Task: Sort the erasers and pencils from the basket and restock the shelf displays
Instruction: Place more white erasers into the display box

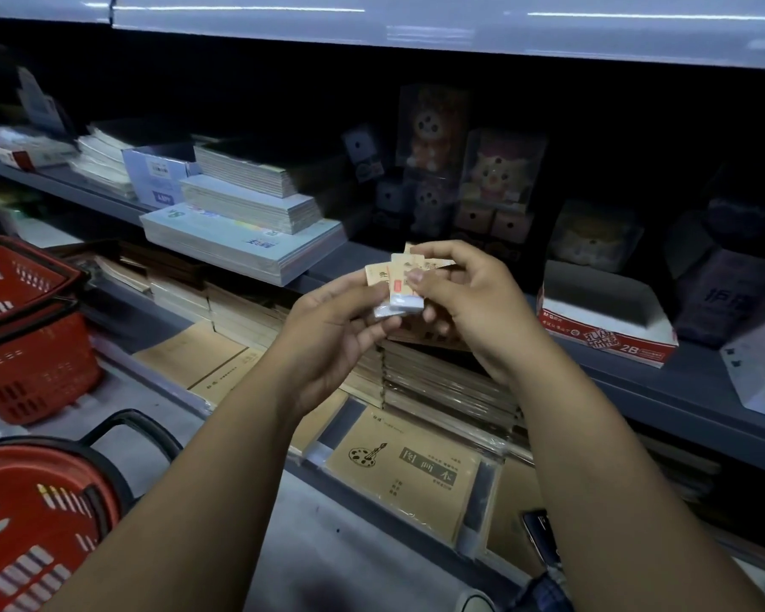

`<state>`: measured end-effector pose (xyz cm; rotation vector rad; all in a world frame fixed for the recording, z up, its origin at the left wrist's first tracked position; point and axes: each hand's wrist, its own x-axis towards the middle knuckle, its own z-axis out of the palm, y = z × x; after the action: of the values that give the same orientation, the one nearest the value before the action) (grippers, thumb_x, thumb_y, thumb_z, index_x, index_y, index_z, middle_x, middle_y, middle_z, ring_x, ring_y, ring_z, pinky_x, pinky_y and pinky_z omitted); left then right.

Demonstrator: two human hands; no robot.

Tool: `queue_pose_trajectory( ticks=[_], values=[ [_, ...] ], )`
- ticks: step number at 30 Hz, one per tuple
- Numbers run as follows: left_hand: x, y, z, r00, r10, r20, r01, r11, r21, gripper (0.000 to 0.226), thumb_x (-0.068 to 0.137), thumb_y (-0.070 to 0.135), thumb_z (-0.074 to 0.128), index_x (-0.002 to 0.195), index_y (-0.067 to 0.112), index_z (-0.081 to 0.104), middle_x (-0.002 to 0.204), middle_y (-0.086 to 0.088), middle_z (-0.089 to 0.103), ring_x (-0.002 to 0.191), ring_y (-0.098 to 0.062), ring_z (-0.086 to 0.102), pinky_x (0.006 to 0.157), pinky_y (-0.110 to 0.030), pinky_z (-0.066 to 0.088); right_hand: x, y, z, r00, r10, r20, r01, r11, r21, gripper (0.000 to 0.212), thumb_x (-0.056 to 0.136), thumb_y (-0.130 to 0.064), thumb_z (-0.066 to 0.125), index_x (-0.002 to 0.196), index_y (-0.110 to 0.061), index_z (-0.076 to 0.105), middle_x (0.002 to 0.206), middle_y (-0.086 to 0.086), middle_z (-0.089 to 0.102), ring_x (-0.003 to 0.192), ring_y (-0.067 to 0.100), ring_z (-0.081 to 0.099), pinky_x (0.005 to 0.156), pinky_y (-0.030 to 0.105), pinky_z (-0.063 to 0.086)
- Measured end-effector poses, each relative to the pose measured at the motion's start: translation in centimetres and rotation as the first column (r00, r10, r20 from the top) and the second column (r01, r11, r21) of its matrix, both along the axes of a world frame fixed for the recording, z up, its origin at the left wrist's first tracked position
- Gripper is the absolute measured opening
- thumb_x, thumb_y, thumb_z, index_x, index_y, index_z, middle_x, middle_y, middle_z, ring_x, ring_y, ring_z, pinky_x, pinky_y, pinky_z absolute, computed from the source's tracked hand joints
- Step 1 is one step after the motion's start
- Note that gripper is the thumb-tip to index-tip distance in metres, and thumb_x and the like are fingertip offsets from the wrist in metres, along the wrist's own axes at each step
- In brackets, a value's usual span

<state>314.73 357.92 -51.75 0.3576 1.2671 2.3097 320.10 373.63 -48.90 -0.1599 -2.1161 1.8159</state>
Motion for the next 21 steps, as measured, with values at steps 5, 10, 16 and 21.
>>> queue_pose_trajectory(
  ticks=[5, 10, 16, 21],
  values=[
    [-0.8, 0.2, -0.4, 0.993, 0.106, 0.045, -0.106, 0.994, -0.005, 0.019, 0.093, -0.001, 0.062, 0.112, -0.001, 0.069, 0.098, -0.015, 0.076, 0.087, -0.018, 0.073, 0.074, -0.022, 0.059, -0.2, 1.2, -0.1, 0.979, -0.200, 0.036, 0.203, 0.973, -0.111, 0.010, 0.101, -0.011, 0.058, 0.111, -0.012, 0.062, 0.070, 0.009, 0.070, 0.060, 0.022, 0.063, 0.057, 0.032, 0.054],
    [-2.2, 0.9, -0.8, 0.974, 0.205, 0.099, -0.205, 0.979, -0.003, 0.012, 0.093, -0.001, 0.060, 0.101, 0.000, 0.069, 0.087, -0.010, 0.075, 0.080, -0.016, 0.069, 0.066, -0.022, 0.055, -0.7, 2.3, 0.0, 0.949, -0.302, 0.090, 0.315, 0.925, -0.211, 0.008, 0.101, -0.008, 0.057, 0.109, -0.005, 0.058, 0.081, 0.016, 0.077, 0.074, 0.026, 0.077, 0.078, 0.041, 0.063],
    [-3.4, 2.1, -0.5, 0.976, 0.217, -0.018, -0.218, 0.975, -0.052, 0.014, 0.095, 0.003, 0.063, 0.105, 0.006, 0.073, 0.097, -0.008, 0.079, 0.089, -0.014, 0.073, 0.077, -0.024, 0.055, -2.3, 2.8, -0.4, 0.919, -0.388, 0.075, 0.392, 0.919, -0.048, 0.004, 0.097, -0.010, 0.063, 0.101, -0.011, 0.061, 0.075, 0.008, 0.077, 0.070, 0.020, 0.077, 0.075, 0.045, 0.063],
    [-4.9, 2.8, -0.8, 0.963, 0.236, -0.127, -0.255, 0.954, -0.157, 0.019, 0.093, 0.009, 0.068, 0.111, 0.016, 0.074, 0.105, -0.004, 0.078, 0.102, -0.019, 0.074, 0.089, -0.033, 0.057, -4.3, 3.2, -0.3, 0.908, -0.415, 0.064, 0.413, 0.910, 0.041, 0.004, 0.098, -0.010, 0.063, 0.099, -0.013, 0.060, 0.072, 0.006, 0.076, 0.066, 0.018, 0.076, 0.073, 0.043, 0.064]
  ],
)
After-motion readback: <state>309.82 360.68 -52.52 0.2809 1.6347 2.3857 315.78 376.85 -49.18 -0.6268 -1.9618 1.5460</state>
